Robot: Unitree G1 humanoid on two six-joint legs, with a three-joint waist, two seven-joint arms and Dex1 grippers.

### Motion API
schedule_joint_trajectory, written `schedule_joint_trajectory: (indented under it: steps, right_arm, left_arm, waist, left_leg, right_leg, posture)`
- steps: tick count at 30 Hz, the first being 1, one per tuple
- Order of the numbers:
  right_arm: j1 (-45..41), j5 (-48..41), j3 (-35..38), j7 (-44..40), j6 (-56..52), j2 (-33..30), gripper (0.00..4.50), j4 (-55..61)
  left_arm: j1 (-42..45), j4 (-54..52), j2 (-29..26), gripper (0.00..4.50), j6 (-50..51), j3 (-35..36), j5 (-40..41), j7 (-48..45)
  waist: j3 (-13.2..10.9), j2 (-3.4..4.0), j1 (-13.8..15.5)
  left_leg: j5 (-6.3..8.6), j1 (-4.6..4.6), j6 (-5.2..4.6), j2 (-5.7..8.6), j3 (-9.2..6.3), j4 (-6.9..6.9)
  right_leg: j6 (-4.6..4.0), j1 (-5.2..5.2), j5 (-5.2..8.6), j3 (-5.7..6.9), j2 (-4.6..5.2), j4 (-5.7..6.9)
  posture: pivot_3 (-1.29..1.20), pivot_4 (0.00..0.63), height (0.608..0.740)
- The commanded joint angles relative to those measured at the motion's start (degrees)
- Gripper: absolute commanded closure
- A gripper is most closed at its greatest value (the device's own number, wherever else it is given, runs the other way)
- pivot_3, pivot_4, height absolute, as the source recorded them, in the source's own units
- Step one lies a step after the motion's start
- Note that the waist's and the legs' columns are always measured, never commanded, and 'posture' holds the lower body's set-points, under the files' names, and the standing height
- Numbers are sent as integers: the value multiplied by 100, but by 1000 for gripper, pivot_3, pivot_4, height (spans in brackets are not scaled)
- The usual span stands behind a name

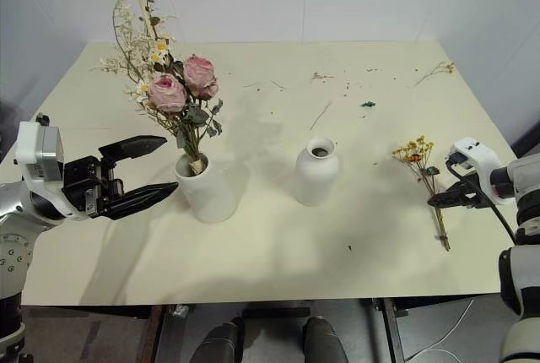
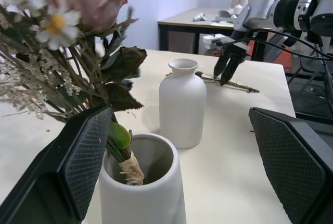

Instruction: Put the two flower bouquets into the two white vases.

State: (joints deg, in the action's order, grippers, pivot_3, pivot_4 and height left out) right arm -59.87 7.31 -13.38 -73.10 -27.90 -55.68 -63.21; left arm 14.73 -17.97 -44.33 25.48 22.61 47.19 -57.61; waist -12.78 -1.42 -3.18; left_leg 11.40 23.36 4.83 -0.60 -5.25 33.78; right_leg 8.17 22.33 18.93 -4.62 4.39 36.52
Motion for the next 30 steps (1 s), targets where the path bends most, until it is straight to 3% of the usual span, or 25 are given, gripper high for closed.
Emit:
schedule_joint_trajectory:
  steps: [1,6,13,17,23,27,30]
  right_arm:
    - [-77,79,76,-31,49,2,2715,-150]
    - [-164,20,254,68,168,-19,4421,-217]
    - [-594,-568,1087,214,361,-150,4467,161]
    - [-395,-1317,1985,596,474,0,4467,1313]
    - [508,-3299,3606,1415,-235,1072,4467,4600]
    - [922,-4461,3818,2054,-893,1959,4467,6340]
    - [1088,-4729,3725,2419,-918,2360,4467,6816]
  left_arm:
    - [14,-134,-24,0,-153,192,71,-21]
    - [143,-29,18,0,-220,45,21,-59]
    - [569,460,44,0,-326,-273,-126,-342]
    - [888,767,72,0,-389,-463,-203,-512]
    - [1348,1260,184,0,-469,-714,-347,-740]
    - [1530,1458,258,0,-496,-863,-428,-835]
    - [1594,1473,305,0,-449,-908,-475,-779]
  waist:
    - [0,0,-2]
    - [0,0,-4]
    - [0,1,-27]
    - [-1,1,-15]
    - [-1,2,-9]
    - [-1,1,8]
    - [0,1,9]
  left_leg:
    - [0,-2,0,0,2,2]
    - [2,-6,-3,0,17,7]
    - [3,-10,-5,-3,44,12]
    - [9,-7,-14,-6,46,11]
    - [15,-6,-14,-18,45,11]
    - [16,-5,-13,-19,41,17]
    - [17,-5,-15,-17,41,28]
  right_leg:
    - [0,0,0,-3,-1,2]
    - [6,0,-4,-23,-3,5]
    - [16,6,-14,-49,-5,6]
    - [16,9,-14,-50,-9,4]
    - [19,12,-15,-55,-22,11]
    - [19,12,-15,-55,-24,21]
    - [19,13,-15,-57,-23,34]
  posture:
    - [0,150,740]
    - [0,150,740]
    - [0,150,740]
    - [0,150,740]
    - [0,150,740]
    - [0,150,740]
    - [0,150,740]
